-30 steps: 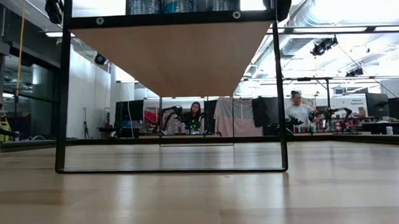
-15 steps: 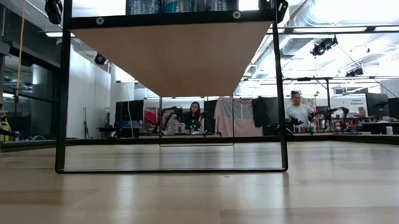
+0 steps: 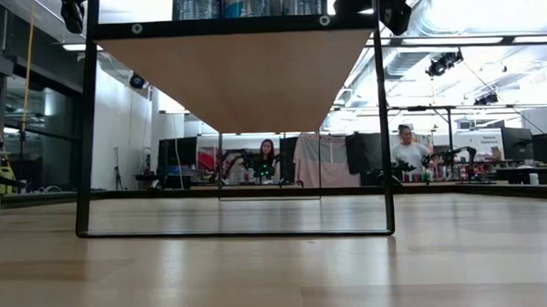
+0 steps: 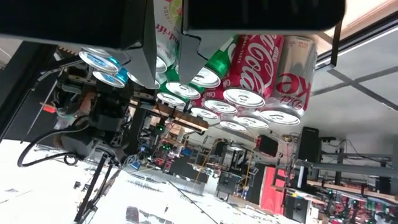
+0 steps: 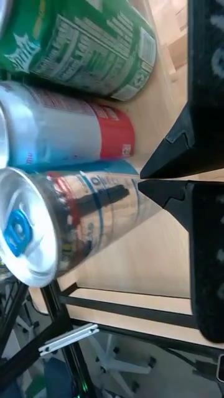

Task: Place canned beverage on shelf
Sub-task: Put the blue soda can on the shelf, then return to Home Position

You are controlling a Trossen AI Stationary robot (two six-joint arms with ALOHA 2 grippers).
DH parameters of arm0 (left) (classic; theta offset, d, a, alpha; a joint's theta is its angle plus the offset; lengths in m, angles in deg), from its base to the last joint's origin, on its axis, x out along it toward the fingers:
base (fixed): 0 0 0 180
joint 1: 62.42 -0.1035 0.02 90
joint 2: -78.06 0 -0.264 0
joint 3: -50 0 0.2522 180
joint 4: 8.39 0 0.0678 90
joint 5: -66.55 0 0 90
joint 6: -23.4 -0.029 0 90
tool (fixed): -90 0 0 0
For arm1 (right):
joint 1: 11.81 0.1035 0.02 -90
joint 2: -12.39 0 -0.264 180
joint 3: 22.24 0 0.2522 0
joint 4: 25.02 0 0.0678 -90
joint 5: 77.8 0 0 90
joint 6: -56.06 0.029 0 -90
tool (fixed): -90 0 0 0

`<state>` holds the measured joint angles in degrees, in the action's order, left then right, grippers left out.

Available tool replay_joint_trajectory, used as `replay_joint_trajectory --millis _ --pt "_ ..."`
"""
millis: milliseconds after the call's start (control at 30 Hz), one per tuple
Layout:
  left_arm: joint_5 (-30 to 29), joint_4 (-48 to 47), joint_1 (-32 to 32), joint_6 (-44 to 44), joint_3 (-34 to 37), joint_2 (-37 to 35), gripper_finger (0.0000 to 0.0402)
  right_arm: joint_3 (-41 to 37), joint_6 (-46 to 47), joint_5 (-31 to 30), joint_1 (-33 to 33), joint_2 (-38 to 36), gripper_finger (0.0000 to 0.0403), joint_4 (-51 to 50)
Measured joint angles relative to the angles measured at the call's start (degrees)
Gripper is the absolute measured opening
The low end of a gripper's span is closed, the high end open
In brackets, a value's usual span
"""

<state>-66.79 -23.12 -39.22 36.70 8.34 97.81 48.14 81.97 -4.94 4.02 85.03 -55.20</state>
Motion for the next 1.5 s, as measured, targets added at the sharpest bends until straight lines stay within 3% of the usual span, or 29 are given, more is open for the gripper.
replay_joint_trajectory --millis 667,867,1200,1367,1500 --pt "-0.7 0.0 0.0 0.1 0.0 0.0 0.0000 0.0 -0.7 1.6 -0.5 1.2 0.0000 4.5" --pt "-0.3 2.6 0.0 -2.8 -0.7 -0.5 0.0000 0.0 -0.5 4.8 -0.3 -0.9 0.0000 3.4" --pt "13.7 6.2 -2.1 -10.8 -2.6 -2.5 0.0000 0.0 -0.5 2.3 -1.8 -9.6 0.0000 2.5" --pt "23.5 14.7 -7.8 -7.2 4.3 -2.4 0.0000 0.0 1.0 2.1 -3.8 -11.2 0.0000 2.5" --pt "27.0 18.4 -12.4 -3.1 10.3 -3.6 0.0000 0.0 2.2 2.2 -4.5 -11.2 0.0000 2.4"
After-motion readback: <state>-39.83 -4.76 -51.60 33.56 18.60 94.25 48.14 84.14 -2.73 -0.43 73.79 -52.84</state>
